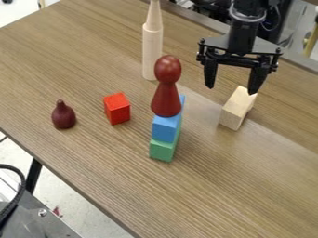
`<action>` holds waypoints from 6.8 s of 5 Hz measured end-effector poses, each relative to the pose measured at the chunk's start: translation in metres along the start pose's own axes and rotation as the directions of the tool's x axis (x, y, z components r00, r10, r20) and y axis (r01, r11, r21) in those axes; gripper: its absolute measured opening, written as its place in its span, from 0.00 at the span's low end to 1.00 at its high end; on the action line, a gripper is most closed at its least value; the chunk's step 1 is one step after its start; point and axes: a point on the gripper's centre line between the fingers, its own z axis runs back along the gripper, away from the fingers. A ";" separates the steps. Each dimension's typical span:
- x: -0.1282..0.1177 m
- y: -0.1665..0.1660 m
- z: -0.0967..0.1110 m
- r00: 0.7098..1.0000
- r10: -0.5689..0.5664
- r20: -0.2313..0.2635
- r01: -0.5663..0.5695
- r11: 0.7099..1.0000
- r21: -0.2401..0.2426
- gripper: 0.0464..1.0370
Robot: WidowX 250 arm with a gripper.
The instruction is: Put the spherical brown object on top of rectangular block on right
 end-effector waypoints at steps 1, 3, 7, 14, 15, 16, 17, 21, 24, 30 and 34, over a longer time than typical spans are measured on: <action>-0.006 0.003 -0.012 0.999 0.003 -0.037 -0.002 1.000 0.020 0.96; -0.022 0.001 0.051 0.993 0.062 0.099 -0.052 0.993 -0.105 0.96; -0.060 0.018 0.136 0.909 0.340 0.241 -0.302 0.936 -0.180 0.96; -0.083 0.171 0.072 0.717 0.649 0.253 -0.675 0.738 0.020 0.96; -0.081 0.186 0.058 0.710 0.659 0.249 -0.686 0.726 0.036 0.96; -0.076 0.198 0.046 0.695 0.680 0.233 -0.706 0.706 0.047 0.96; -0.073 0.209 0.035 0.673 0.712 0.201 -0.732 0.679 0.048 0.96; -0.066 0.222 0.005 0.727 0.681 0.092 -0.687 0.719 0.104 0.96; -0.075 0.228 -0.023 0.768 0.640 0.022 -0.629 0.748 0.213 0.96; -0.037 0.199 0.093 0.704 0.611 0.362 -0.645 0.763 -0.033 0.54; -0.006 0.055 0.104 0.896 0.374 0.238 -0.366 0.927 -0.082 0.54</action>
